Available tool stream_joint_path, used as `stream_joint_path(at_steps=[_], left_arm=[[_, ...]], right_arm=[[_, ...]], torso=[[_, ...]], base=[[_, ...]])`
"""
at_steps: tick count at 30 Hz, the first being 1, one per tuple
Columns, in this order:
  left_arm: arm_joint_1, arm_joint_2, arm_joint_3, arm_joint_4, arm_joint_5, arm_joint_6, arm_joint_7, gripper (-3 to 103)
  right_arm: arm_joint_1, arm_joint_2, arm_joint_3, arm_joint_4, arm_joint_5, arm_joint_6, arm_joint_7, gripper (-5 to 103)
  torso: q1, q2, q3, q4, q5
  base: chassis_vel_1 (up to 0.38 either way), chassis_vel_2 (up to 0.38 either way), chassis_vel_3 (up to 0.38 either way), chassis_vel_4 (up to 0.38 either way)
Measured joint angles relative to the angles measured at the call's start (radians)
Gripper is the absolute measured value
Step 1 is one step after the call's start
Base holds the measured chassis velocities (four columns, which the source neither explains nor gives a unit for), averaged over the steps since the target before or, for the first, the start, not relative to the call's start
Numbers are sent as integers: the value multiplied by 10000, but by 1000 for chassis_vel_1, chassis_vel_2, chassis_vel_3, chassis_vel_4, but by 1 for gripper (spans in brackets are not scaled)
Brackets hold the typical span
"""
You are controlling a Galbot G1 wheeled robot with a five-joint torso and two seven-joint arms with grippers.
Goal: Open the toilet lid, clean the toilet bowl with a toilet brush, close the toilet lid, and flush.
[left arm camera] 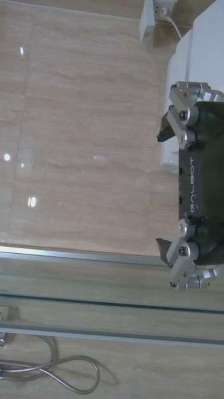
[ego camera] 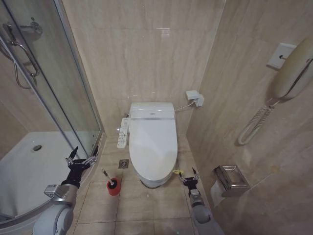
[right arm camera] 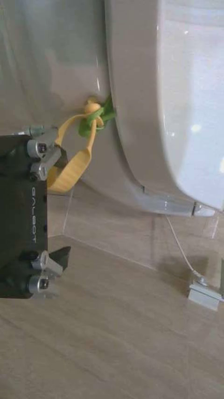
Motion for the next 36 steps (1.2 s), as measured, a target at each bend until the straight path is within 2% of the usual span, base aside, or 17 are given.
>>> stream_joint_path(at_steps=[1,2,8,9,15,16,22,23,29,36], left_arm=[[0,0,0,0,0,0,0,100],[0,0,0,0,0,0,0,100],[0,0,0,0,0,0,0,100],[0,0,0,0,0,0,0,100],[0,0,0,0,0,0,0,100],[0,0,0,0,0,0,0,100],[0,0,0,0,0,0,0,100],[0,0,0,0,0,0,0,100],[0,0,0,0,0,0,0,100],[0,0,0,0,0,0,0,100]], right_arm=[[0,0,0,0,0,0,0,102],[-12,-17,4,1,35,36,-51,79],[-53,-55,23,-26,193,199,-239,79],[-55,-50,25,-28,217,224,-258,51],[-64,-26,30,-28,338,364,-396,51],[-59,-19,33,-54,374,445,-423,25],[13,22,56,-284,528,777,-561,25],[13,23,56,-289,563,812,-608,2],[-85,-5,59,-99,778,889,-693,2],[-612,-297,23,1135,1535,779,-745,0]], torso=[[0,0,0,0,0],[0,0,0,0,-1],[0,0,0,-1,-1],[0,0,0,-1,0],[0,0,0,0,-1],[0,0,0,0,-1],[0,0,0,0,-1],[0,0,0,0,0],[0,0,0,0,0],[0,0,0,2,1]], base=[[0,0,0,0],[0,0,0,0],[0,0,0,0],[0,0,0,0],[0,0,0,0],[0,0,0,0],[0,0,0,0],[0,0,0,0],[0,0,0,0],[0,0,0,0]])
